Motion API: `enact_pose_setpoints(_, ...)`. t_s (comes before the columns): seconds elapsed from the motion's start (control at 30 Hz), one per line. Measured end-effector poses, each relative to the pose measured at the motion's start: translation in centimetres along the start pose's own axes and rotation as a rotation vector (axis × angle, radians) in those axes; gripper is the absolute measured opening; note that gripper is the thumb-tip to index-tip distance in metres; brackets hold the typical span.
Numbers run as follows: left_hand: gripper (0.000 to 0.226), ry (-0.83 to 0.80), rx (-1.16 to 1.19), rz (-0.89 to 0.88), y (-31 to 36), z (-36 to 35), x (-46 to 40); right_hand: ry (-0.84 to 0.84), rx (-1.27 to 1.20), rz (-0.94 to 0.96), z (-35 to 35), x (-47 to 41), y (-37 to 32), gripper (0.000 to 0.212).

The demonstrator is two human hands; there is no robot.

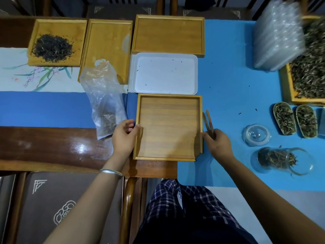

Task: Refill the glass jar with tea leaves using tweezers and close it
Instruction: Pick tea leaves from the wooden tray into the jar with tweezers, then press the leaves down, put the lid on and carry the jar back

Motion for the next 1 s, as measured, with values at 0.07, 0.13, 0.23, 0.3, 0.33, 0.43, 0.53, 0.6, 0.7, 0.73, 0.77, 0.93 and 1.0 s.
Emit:
enact_pose_setpoints(0.07,0.03,0.03,0.037,-0.072,2.0,0.3,0.7,0.03,-0.033,0.008,1.4,0.3,0.1,0.029)
enact_pose_setpoints(0.13,0.029,-0.004,0.097,-0.117,3.8,-0.5,1.6,0.065,-0.055,0.014,3.0,0.7,0.3,0.028)
enact_pose_setpoints(0.23,0.029,-0.141,0.136,-0.163,6.5,-3.8,3.6,0.135,-0.082,0.023,6.0,1.0,0.5,0.03)
enact_pose_setpoints(0.3,0.026,-0.224,0.144,-0.217,8.5,-6.6,5.2,0.181,-0.114,0.014,8.4,1.3,0.9,0.032)
enact_pose_setpoints(0.33,0.024,-0.278,0.148,-0.23,9.3,-8.1,6.3,0.201,-0.14,0.001,9.8,1.4,1.4,0.032)
enact_pose_setpoints(0.43,0.025,-0.452,0.141,-0.257,11.4,-13.1,10.0,0.281,-0.214,-0.056,14.4,1.9,3.2,0.03)
enact_pose_setpoints(0.53,0.027,-0.603,0.134,-0.279,12.7,-18.0,14.4,0.352,-0.26,-0.086,19.6,2.5,5.5,0.028)
enact_pose_setpoints(0.6,0.028,-0.678,0.114,-0.316,13.4,-20.5,17.2,0.379,-0.233,-0.075,22.6,2.9,7.0,0.028)
enact_pose_setpoints(0.7,0.032,-0.775,0.098,-0.36,13.9,-24.1,21.3,0.399,-0.185,-0.061,26.2,3.0,9.7,0.025)
enact_pose_setpoints(0.73,0.033,-0.8,0.092,-0.357,14.0,-25.2,22.5,0.398,-0.162,-0.055,27.1,2.9,10.5,0.024)
enact_pose_setpoints(0.77,0.033,-0.816,0.078,-0.354,13.9,-26.0,23.4,0.393,-0.147,-0.05,27.7,2.7,11.1,0.024)
enact_pose_setpoints(0.93,0.039,-0.796,0.001,-0.302,13.2,-29.4,26.3,0.297,-0.049,0.017,30.3,0.7,13.5,0.02)
enact_pose_setpoints(1.0,0.039,-0.781,-0.016,-0.299,12.9,-30.4,26.9,0.243,-0.048,0.054,31.0,-0.3,14.1,0.019)
Point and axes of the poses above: each hand's wrist, its own x-axis away from the middle knuckle, its own z-axis out of the back of the hand, y = z × x, the point moved 9 cm from there along -x, towards the middle knuckle, and after that the axes turned 12 degrees about y, right-handed, at the moved point
